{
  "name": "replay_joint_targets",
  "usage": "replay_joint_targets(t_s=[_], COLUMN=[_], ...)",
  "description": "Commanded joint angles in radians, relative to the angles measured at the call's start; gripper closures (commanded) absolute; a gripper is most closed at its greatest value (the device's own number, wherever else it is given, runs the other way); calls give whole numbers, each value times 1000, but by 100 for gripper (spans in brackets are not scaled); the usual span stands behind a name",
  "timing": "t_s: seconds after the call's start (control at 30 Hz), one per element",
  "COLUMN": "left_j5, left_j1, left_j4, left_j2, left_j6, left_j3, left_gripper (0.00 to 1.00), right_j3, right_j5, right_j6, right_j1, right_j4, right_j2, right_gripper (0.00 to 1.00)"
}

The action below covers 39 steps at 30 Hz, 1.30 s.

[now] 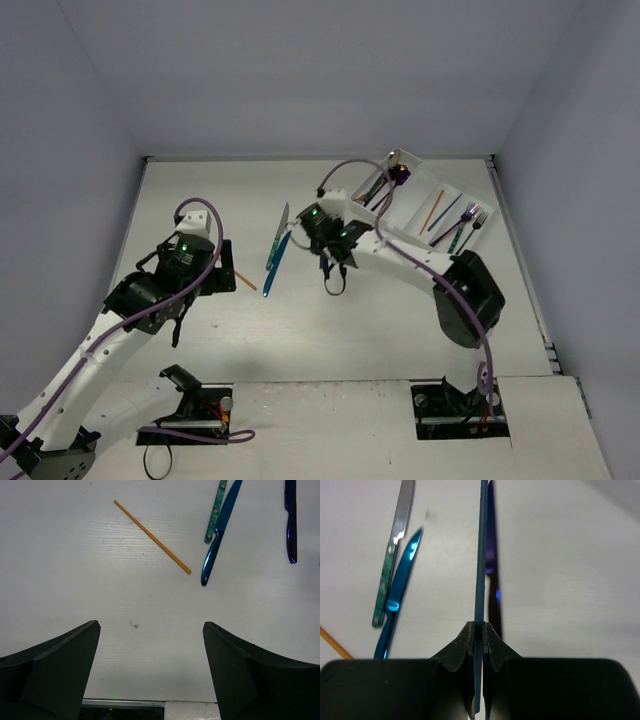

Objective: Sort the eating utensils into containers

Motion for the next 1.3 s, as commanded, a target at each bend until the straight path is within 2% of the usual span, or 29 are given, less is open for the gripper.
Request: replay_joint_targets(t_s=[0.0, 0.13, 0.3, 0.47, 0.7, 0.8, 0.9, 1.03, 1.1, 1.27], left_j5=[-15, -14, -15, -11, 6, 15, 6, 8, 22, 85], left_j1=[6, 6, 8, 8, 9, 10, 15, 66, 91, 201], left_j4=[13, 13, 13, 12, 15, 19, 30, 45, 67, 186], left_j2=[11, 8, 7, 12, 75, 130, 190, 278, 325, 449], left_j6=[-15, -34, -60, -94, -162, -191, -209, -257, -276, -336], left_j3=[39, 28, 21, 9, -10, -5, 6, 24, 36, 28], left_gripper=[19, 19, 19, 19, 19, 19, 19, 22, 23, 31], right_j3=[28, 44, 117, 194, 238, 233, 222, 179, 155, 32], right_j5=[59, 20, -9, -48, -66, -74, -84, -133, -161, -222], right_j6=[-62, -71, -83, -94, -100, -109, -131, -169, -179, -166], right_j1=[-186, -430, -585, -681, -757, -770, -769, -766, -765, -749], right_j4=[-1, 2, 12, 24, 26, 25, 25, 22, 18, 16], right_j2=[-142, -100, -4, 136, 222, 200, 151, 36, -40, -256], right_gripper=[100, 100, 100, 100, 100, 88, 69, 55, 51, 49])
